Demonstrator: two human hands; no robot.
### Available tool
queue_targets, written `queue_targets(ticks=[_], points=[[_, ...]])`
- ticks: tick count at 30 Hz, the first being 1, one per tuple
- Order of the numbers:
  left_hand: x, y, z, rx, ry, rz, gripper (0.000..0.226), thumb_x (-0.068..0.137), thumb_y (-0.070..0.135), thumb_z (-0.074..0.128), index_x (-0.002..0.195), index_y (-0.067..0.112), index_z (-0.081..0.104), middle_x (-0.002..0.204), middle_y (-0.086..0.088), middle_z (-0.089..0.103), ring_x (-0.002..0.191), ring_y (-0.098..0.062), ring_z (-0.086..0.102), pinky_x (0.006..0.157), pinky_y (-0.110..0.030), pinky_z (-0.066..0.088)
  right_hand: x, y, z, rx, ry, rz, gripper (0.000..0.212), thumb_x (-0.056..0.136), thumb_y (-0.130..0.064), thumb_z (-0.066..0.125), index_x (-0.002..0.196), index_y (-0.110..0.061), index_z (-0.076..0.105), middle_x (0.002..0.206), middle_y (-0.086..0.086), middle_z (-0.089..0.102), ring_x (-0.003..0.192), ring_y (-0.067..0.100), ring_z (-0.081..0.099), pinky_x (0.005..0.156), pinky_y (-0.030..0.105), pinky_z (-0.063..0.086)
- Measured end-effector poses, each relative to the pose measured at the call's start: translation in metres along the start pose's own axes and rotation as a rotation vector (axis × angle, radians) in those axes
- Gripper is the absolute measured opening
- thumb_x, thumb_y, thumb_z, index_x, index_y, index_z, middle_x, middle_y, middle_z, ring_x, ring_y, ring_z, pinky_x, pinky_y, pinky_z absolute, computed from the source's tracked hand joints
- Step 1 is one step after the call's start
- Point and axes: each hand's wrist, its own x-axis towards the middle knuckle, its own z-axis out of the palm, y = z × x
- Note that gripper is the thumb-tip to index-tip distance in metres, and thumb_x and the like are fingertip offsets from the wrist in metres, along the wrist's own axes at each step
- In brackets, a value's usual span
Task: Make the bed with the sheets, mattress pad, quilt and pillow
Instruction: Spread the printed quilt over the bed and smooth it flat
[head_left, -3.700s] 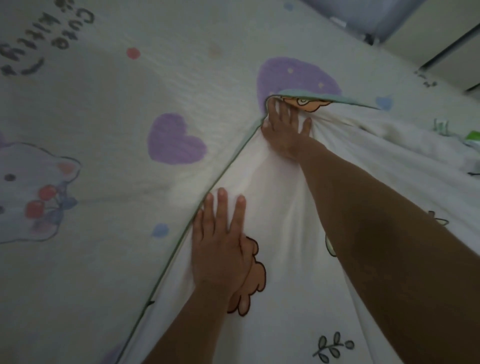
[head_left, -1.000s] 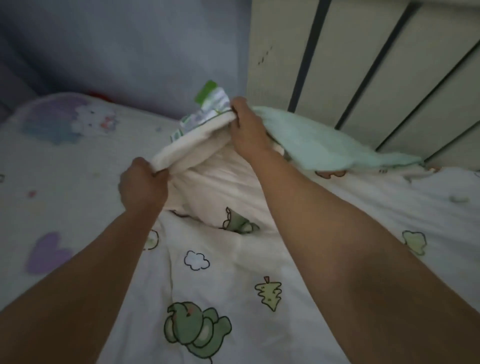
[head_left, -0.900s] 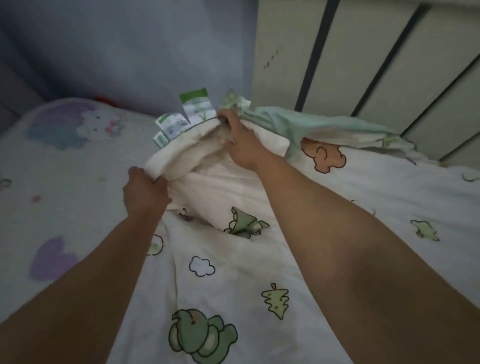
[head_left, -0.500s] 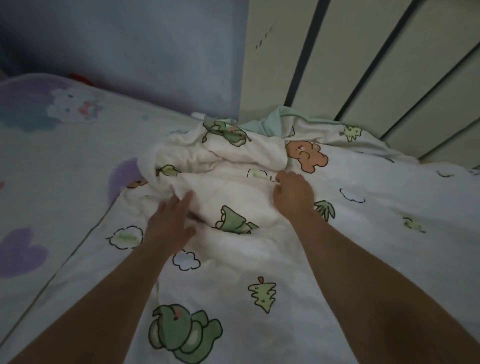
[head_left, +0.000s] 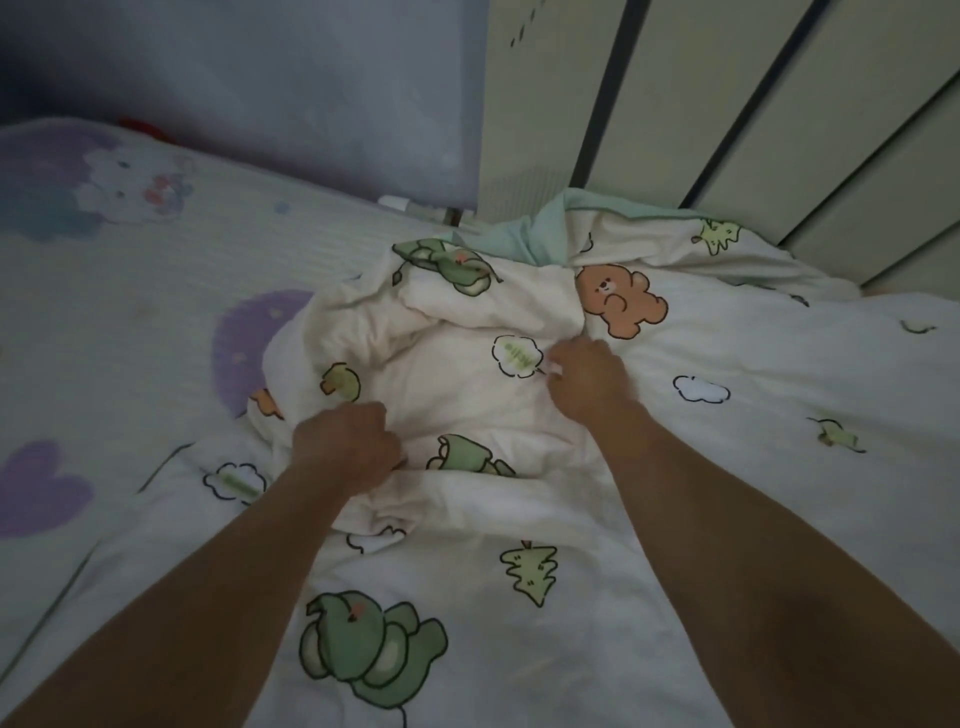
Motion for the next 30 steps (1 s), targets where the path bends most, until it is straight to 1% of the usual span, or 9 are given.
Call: queue_targets(ticks=[7,10,14,18,20,22,25,27,30], points=[[0.045,0.017,-0.017,-0.281,0.405,0.240,0.056,0.087,0.014,0.053,0.140,0.016,0.035,0.132,-0.010,0.041,0.113,-0.030,0.051,0.081,-0.042,0.049,0.022,0.012,0.030,-0.033,0.071,0.044,0.073,0.093,-0.053,0.041,0.148,-0.014,0.014,0.156,0.016,0.012,0.146,0.030,0.005,0.110,0.056,0.017],[0.076,0.026,-0.029,-0.274,0.507,0.307,0.069,0.088,0.013,0.055,0.149,0.013,0.021,0.151,-0.010,0.023,0.136,-0.028,0.028,0.101,-0.043,0.040,0.030,0.014,0.045,-0.035,-0.027,0.015,0.075,0.094,-0.062,0.024,0.152,-0.023,-0.005,0.160,0.011,-0.007,0.146,0.030,-0.012,0.111,0.063,-0.003],[0.132,0.037,-0.040,-0.196,0.483,0.328,0.076,0.094,0.025,0.049,0.151,0.011,0.000,0.158,-0.013,0.006,0.145,-0.034,0.004,0.116,-0.046,0.019,0.035,0.020,0.067,-0.071,0.078,-0.048,0.068,0.094,-0.062,0.018,0.152,-0.029,0.004,0.160,0.011,0.000,0.146,0.034,-0.011,0.109,0.065,-0.009],[0.170,0.046,-0.048,-0.085,0.298,0.196,0.098,0.085,0.048,0.060,0.150,0.021,-0.009,0.144,-0.011,0.041,0.138,-0.031,0.029,0.108,-0.048,0.023,0.039,0.020,0.074,-0.080,0.169,-0.075,0.065,0.092,-0.060,0.020,0.149,-0.028,0.021,0.158,0.015,0.015,0.146,0.037,0.003,0.110,0.066,-0.002],[0.177,0.048,-0.049,-0.012,0.246,0.201,0.082,0.080,0.054,0.061,0.145,0.021,0.024,0.125,-0.011,0.057,0.121,-0.030,0.050,0.102,-0.041,0.029,0.041,0.019,0.072,-0.073,0.191,-0.082,0.062,0.092,-0.058,0.024,0.144,-0.027,0.034,0.156,0.014,0.023,0.145,0.038,0.010,0.109,0.067,0.002],[0.182,0.051,-0.055,-0.104,0.236,0.204,0.049,0.081,0.051,0.062,0.115,0.017,0.052,0.111,-0.014,0.064,0.107,-0.034,0.058,0.087,-0.037,0.040,0.042,0.020,0.071,-0.073,0.188,-0.077,0.062,0.091,-0.058,0.024,0.143,-0.027,0.036,0.156,0.014,0.023,0.145,0.038,0.010,0.110,0.067,0.004],[0.201,0.048,-0.081,-0.339,0.461,-0.054,0.034,0.086,0.039,0.055,0.109,0.012,0.058,0.114,-0.020,0.062,0.109,-0.039,0.058,0.087,-0.043,0.046,0.044,0.023,0.074,-0.087,0.156,-0.058,0.068,0.091,-0.062,0.020,0.152,-0.030,0.013,0.160,0.012,0.003,0.147,0.034,-0.003,0.112,0.065,0.002],[0.219,0.024,-0.100,-0.521,0.643,-0.305,0.042,0.086,0.037,0.050,0.120,0.013,0.054,0.123,-0.016,0.059,0.116,-0.037,0.055,0.093,-0.047,0.046,0.046,0.024,0.074,-0.080,0.156,-0.048,0.071,0.091,-0.062,0.020,0.152,-0.032,0.002,0.161,0.010,-0.003,0.147,0.032,-0.006,0.112,0.064,0.002],[0.245,-0.012,-0.111,-0.756,0.682,-0.420,0.067,0.083,0.046,0.048,0.142,0.019,0.032,0.144,-0.009,0.042,0.130,-0.033,0.043,0.100,-0.055,0.041,0.047,0.025,0.074,-0.074,0.170,-0.051,0.071,0.091,-0.061,0.024,0.153,-0.032,0.004,0.161,0.010,0.000,0.147,0.033,-0.003,0.112,0.064,0.005]])
